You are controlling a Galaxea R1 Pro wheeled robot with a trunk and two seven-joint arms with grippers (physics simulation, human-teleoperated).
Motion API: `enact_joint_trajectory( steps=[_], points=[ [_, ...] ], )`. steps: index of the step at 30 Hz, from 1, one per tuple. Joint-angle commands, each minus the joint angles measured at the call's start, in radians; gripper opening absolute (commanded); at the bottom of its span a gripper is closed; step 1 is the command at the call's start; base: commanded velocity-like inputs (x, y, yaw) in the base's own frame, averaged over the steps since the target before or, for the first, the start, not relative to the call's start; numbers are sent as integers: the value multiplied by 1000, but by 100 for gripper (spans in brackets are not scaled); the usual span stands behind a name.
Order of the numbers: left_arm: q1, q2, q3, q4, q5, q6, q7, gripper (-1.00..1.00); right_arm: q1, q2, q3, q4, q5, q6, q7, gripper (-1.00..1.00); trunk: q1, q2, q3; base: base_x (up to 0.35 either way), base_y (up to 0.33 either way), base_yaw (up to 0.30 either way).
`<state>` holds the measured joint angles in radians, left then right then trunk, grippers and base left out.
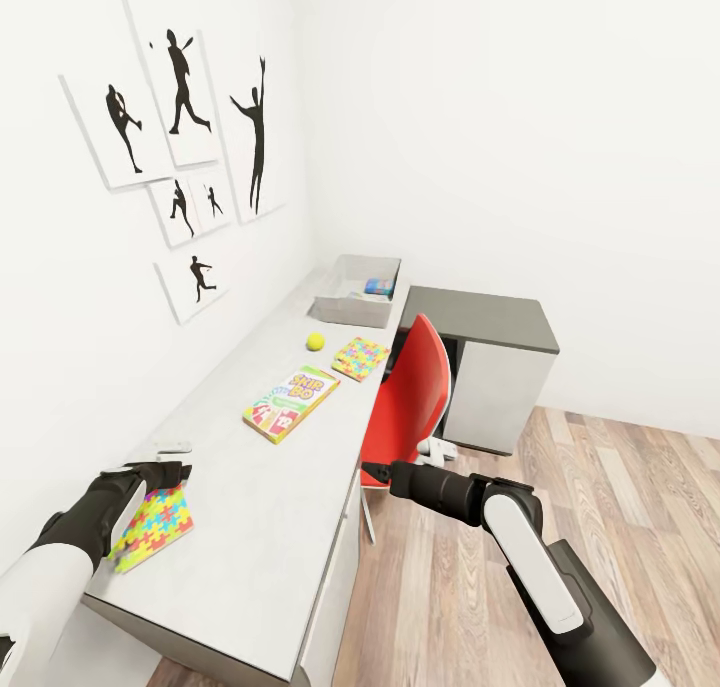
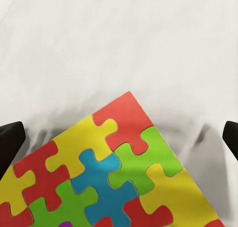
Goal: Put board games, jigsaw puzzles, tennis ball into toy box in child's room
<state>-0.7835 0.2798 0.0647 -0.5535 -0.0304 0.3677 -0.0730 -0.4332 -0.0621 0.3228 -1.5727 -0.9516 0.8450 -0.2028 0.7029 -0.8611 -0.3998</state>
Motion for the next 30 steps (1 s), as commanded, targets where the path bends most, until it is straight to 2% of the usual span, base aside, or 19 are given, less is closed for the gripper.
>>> enact_joint_trajectory(
  steps=[1, 30],
  points=[
    [0, -1, 5, -2, -3, 6, -7, 100, -1, -1, 2, -1, -10, 1, -10, 100, 0, -1, -1, 0, 0, 0],
    [0, -1, 5, -2, -3, 3, -7, 100, -1, -1, 1, -1, -11, 1, -10, 100, 0, -1, -1, -22, 0, 0]
  ],
)
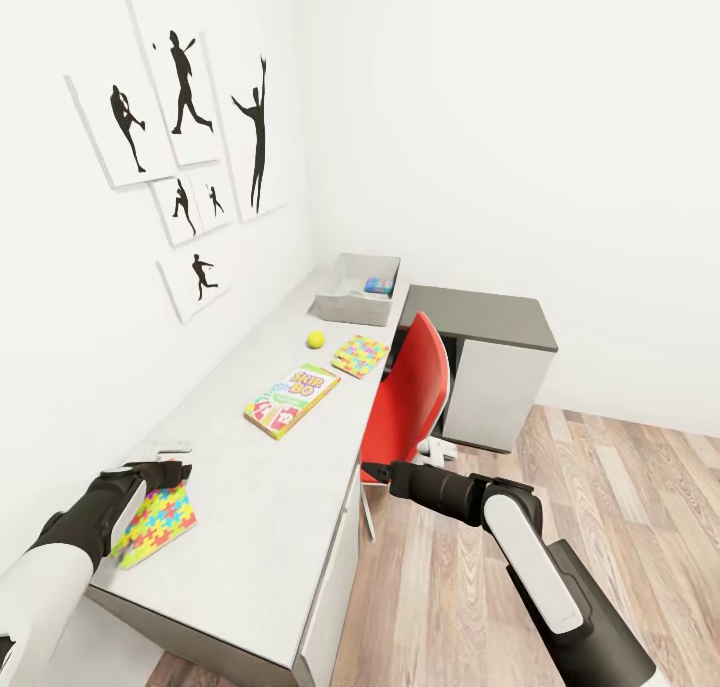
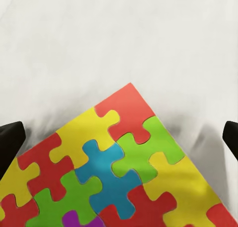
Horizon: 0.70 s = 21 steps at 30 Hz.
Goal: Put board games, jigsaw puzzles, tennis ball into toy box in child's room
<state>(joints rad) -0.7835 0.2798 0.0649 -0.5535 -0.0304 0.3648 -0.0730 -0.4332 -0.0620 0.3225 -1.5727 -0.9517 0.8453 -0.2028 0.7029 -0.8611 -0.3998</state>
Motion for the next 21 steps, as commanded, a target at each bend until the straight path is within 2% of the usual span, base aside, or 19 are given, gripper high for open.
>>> enact_joint_trajectory(
  steps=[1, 21],
  points=[
    [0, -1, 5, -2, -3, 6, -7, 100, -1, -1, 1, -1, -10, 1, -10, 100, 0, -1, -1, 0, 0, 0],
    [0, 0, 6, -2, -3, 8, -8, 100, -1, -1, 3, -1, -10, 1, -10, 100, 0, -1, -1, -68, 0, 0]
  ],
)
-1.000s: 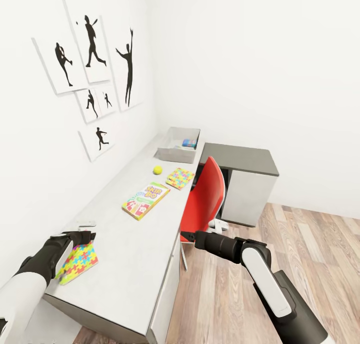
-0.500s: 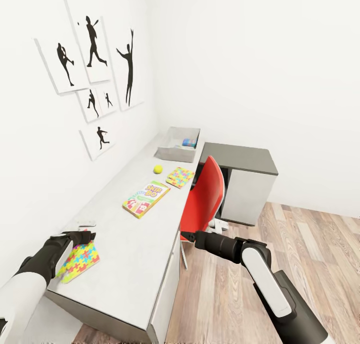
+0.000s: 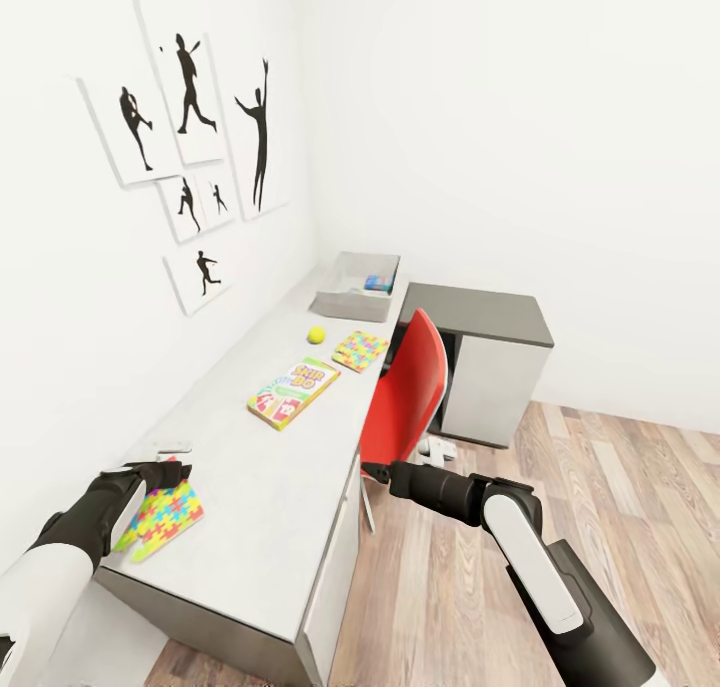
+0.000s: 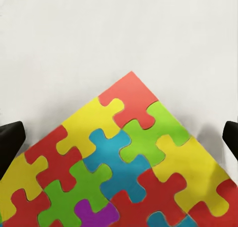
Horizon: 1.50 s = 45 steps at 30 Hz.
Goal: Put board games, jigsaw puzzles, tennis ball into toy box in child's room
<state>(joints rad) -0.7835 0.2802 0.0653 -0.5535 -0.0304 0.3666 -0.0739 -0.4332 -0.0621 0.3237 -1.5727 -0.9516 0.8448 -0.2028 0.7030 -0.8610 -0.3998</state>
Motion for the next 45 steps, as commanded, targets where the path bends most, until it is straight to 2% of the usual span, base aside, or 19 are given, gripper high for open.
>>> enact_joint_trajectory(
  steps=[1, 45],
  points=[
    [0, 0, 5, -2, -3, 6, -7, 100, -1, -1, 1, -1, -11, 1, -10, 100, 0, -1, -1, -60, 0, 0],
    [0, -1, 5, -2, -3, 5, -7, 100, -1, 0, 2, -1, -11, 1, -10, 100, 0, -1, -1, -67, 0, 0]
  ],
)
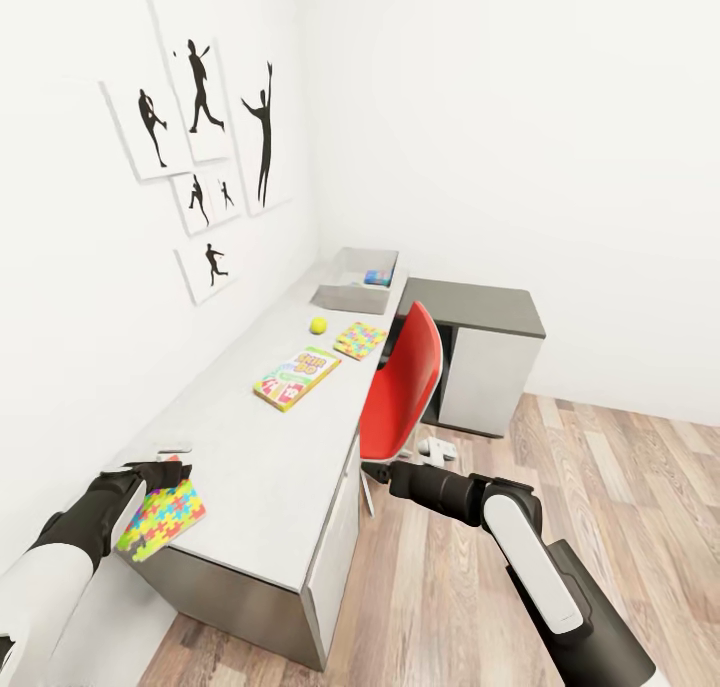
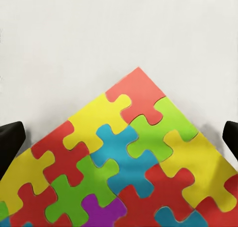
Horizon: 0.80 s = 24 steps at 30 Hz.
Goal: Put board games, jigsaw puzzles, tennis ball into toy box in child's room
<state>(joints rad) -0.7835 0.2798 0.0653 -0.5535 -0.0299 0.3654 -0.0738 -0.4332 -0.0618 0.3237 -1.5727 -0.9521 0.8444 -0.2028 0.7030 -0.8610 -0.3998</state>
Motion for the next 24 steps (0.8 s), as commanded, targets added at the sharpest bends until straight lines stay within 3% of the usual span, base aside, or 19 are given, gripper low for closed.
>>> enact_joint_trajectory(
  steps=[1, 24],
  points=[
    [0, 0, 5, -2, -3, 5, -7, 100, -1, -1, 1, -1, -10, 1, -10, 100, 0, -1, -1, -46, 0, 0],
    [0, 1, 5, -2, -4, 4, -7, 100, -1, -1, 1, -1, -11, 1, -10, 100, 0, -1, -1, -30, 0, 0]
  ],
)
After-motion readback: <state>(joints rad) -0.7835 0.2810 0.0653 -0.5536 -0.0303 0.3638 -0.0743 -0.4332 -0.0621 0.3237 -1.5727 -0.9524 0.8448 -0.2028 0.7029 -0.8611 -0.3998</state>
